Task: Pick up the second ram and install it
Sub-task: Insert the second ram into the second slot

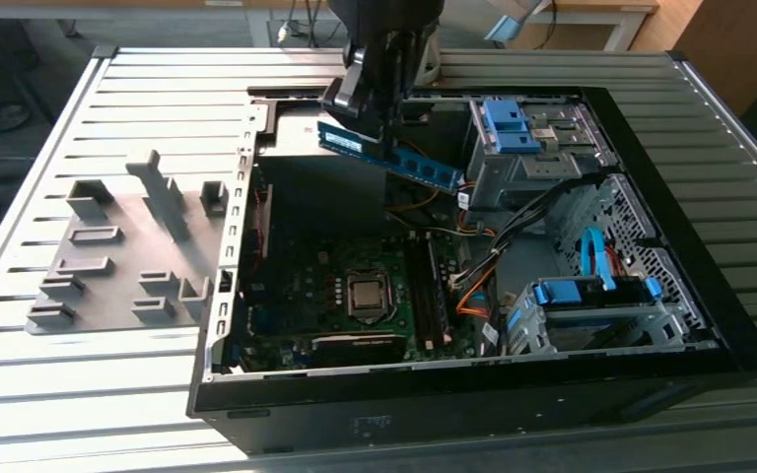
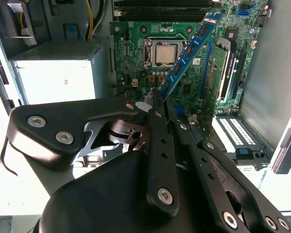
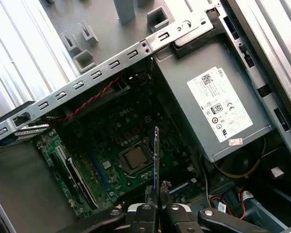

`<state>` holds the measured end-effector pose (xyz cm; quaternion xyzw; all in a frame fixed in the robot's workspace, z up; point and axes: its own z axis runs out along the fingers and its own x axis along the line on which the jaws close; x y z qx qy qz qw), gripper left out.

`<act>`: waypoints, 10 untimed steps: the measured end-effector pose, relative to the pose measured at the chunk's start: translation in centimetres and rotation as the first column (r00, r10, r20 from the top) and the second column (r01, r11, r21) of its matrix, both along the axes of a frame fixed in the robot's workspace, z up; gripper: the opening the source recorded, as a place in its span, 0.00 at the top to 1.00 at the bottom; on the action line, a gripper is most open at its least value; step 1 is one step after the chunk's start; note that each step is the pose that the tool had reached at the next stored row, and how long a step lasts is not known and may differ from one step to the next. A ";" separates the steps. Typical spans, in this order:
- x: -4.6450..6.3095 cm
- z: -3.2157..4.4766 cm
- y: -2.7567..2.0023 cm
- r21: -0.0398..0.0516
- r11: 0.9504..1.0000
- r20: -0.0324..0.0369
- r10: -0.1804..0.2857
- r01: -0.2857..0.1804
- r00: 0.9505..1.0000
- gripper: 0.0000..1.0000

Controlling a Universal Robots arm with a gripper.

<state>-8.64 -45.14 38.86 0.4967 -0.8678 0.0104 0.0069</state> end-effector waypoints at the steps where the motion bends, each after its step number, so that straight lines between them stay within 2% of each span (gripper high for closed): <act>1: 0.0 0.00 0.00 0.000 1.000 0.000 -0.003 0.003 1.000 0.86; 10: 0.0 -0.01 0.00 0.000 0.999 0.000 -0.033 0.033 0.999 0.86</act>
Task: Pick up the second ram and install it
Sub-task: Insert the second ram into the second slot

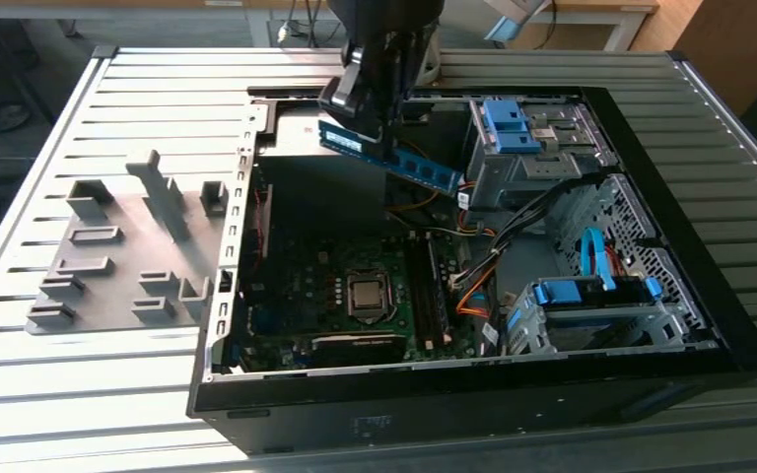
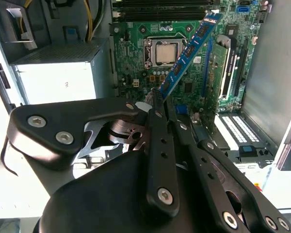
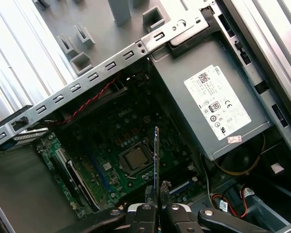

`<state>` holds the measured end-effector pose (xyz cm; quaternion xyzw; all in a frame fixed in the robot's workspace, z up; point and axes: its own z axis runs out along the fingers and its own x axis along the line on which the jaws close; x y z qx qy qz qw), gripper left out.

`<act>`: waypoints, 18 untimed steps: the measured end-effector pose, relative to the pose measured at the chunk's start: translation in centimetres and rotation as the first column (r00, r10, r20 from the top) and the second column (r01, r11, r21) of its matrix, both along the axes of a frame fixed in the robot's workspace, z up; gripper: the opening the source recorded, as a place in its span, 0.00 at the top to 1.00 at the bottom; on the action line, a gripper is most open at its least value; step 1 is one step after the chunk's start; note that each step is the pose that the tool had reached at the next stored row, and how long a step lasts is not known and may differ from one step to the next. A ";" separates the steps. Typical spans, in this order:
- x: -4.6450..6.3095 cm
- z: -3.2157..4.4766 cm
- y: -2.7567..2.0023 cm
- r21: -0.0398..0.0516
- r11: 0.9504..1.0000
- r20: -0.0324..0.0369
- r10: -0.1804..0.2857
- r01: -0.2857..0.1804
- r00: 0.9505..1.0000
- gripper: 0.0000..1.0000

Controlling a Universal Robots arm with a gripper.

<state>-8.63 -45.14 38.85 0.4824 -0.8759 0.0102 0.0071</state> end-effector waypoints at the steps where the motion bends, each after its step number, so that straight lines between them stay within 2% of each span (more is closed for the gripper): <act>1: 0.0 0.00 0.00 0.000 1.000 0.000 -0.003 0.003 1.000 0.86; 18: 0.0 -0.02 0.00 0.000 0.998 0.000 -0.062 0.062 0.998 0.86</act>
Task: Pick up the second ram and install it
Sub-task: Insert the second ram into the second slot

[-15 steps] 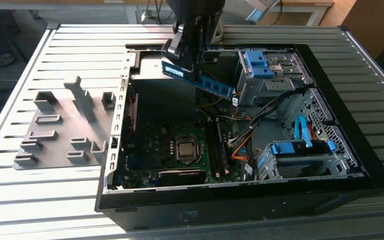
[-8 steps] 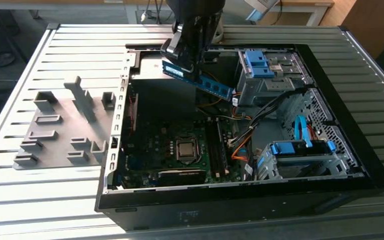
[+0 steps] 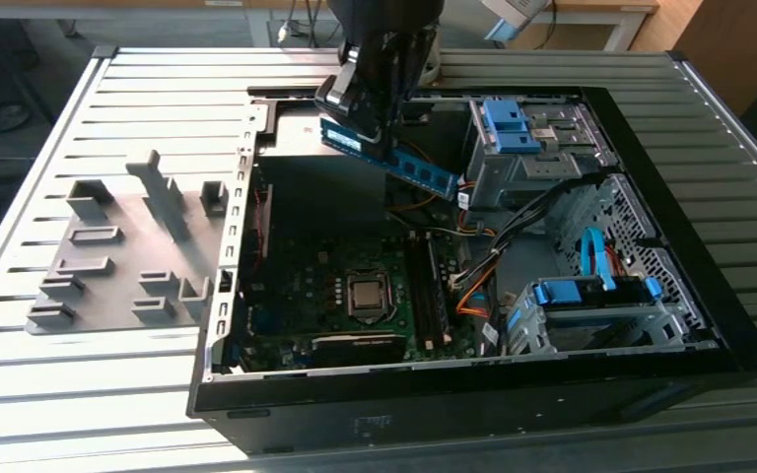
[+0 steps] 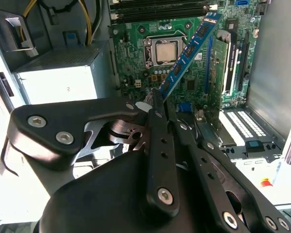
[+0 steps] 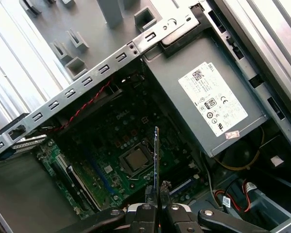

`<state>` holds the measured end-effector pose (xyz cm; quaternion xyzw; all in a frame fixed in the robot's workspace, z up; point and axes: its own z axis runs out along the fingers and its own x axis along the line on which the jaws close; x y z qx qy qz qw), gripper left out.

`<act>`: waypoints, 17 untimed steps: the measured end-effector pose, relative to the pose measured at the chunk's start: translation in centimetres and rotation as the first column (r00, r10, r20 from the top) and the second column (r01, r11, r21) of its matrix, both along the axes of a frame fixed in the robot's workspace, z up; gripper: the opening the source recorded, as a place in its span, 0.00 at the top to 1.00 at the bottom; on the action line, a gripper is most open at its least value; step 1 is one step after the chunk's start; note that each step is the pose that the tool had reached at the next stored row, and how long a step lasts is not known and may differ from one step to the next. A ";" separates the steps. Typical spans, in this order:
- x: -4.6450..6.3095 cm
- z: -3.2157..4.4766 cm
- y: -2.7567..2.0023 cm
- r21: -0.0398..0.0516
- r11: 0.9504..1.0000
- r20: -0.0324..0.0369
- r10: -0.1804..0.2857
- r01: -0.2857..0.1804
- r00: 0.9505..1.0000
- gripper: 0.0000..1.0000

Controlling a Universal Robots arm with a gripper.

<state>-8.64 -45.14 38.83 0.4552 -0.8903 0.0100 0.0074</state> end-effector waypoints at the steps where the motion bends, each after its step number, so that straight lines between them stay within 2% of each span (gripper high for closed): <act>1: 0.0 0.00 0.00 0.000 1.000 0.000 -0.003 0.003 1.000 0.86; 17: 0.0 -0.02 0.00 0.000 0.998 0.000 -0.057 0.057 0.998 0.86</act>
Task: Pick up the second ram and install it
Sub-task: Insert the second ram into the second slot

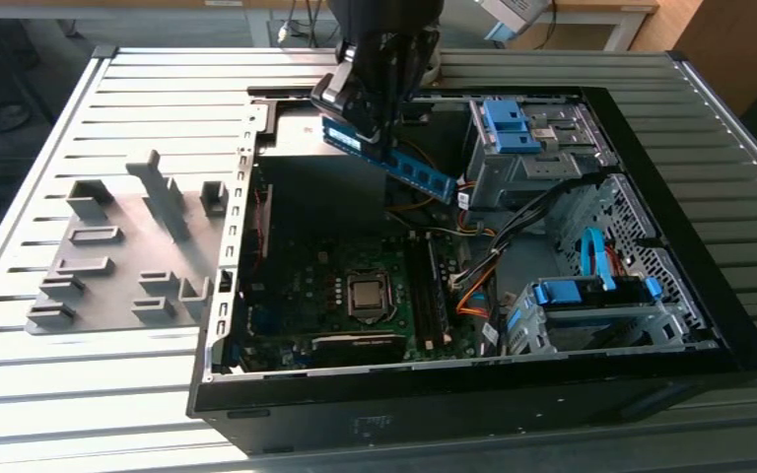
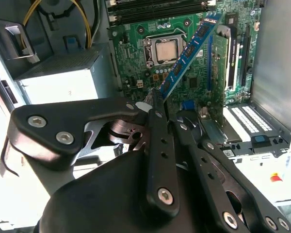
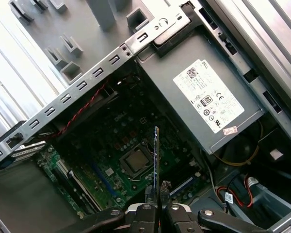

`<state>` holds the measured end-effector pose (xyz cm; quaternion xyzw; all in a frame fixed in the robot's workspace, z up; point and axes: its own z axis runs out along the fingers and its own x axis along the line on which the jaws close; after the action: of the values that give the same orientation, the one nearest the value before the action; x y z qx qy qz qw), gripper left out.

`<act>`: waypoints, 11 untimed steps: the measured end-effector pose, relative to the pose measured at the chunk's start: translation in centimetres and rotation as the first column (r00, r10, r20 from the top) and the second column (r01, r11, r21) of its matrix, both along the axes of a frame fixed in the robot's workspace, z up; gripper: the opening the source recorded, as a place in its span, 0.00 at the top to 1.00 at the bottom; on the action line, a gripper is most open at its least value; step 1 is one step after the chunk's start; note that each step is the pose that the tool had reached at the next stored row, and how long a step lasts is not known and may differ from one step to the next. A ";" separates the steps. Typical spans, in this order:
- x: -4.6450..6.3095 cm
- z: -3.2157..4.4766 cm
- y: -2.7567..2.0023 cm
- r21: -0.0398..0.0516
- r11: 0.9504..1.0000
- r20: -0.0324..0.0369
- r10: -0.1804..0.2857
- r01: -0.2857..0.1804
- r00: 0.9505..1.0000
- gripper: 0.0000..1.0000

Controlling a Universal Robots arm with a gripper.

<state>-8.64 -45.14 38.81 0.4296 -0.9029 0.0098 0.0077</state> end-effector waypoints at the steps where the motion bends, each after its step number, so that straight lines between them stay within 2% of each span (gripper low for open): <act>1: 0.0 0.00 0.00 0.000 1.000 0.000 -0.004 0.004 1.000 0.86; 11: 0.0 -0.03 0.00 0.000 0.999 0.000 -0.051 0.051 0.999 0.86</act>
<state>-8.63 -45.14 38.78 0.4064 -0.9136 0.0096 0.0079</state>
